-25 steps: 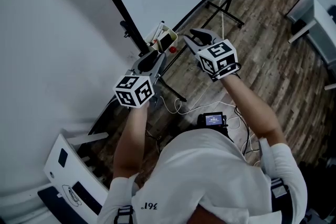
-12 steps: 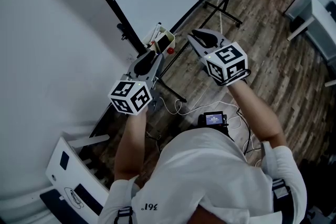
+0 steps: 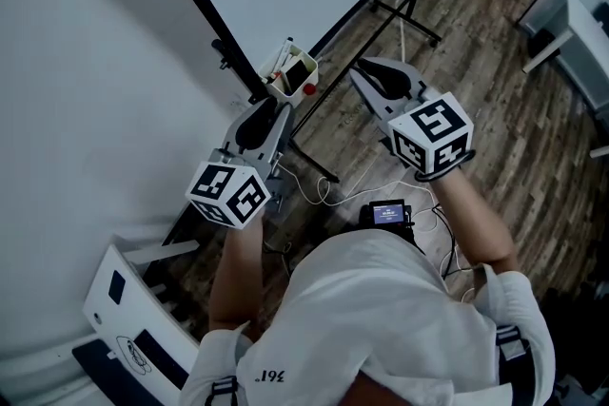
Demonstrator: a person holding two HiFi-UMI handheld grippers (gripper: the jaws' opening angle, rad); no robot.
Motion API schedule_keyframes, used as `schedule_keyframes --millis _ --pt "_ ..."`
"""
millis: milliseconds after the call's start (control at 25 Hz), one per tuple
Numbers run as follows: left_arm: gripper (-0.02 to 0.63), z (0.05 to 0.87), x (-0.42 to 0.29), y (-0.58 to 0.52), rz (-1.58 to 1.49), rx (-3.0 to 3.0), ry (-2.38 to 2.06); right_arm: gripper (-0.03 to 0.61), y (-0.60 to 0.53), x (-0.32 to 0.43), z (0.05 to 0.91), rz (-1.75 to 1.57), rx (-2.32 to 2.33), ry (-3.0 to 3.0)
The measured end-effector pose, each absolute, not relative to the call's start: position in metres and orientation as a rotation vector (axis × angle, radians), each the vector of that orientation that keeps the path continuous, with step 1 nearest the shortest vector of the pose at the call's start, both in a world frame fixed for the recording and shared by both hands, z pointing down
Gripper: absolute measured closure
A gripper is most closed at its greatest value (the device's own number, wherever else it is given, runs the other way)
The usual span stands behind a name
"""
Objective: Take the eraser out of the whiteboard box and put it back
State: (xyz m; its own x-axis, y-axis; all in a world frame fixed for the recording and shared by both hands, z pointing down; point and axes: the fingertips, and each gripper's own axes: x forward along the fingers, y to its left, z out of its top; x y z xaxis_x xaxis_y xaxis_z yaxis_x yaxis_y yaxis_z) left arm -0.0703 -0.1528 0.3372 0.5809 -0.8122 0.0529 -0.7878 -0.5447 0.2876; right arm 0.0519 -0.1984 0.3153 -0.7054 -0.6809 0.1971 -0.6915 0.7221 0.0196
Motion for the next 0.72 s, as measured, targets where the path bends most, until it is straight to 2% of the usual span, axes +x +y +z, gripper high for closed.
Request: schedule_keyframes --millis 720 --pt "0.486 0.350 -0.073 -0.111 -0.146 2.487 -1.303 0.511 -0.157 0.093 0.318 0.199 1.191 -2.753"
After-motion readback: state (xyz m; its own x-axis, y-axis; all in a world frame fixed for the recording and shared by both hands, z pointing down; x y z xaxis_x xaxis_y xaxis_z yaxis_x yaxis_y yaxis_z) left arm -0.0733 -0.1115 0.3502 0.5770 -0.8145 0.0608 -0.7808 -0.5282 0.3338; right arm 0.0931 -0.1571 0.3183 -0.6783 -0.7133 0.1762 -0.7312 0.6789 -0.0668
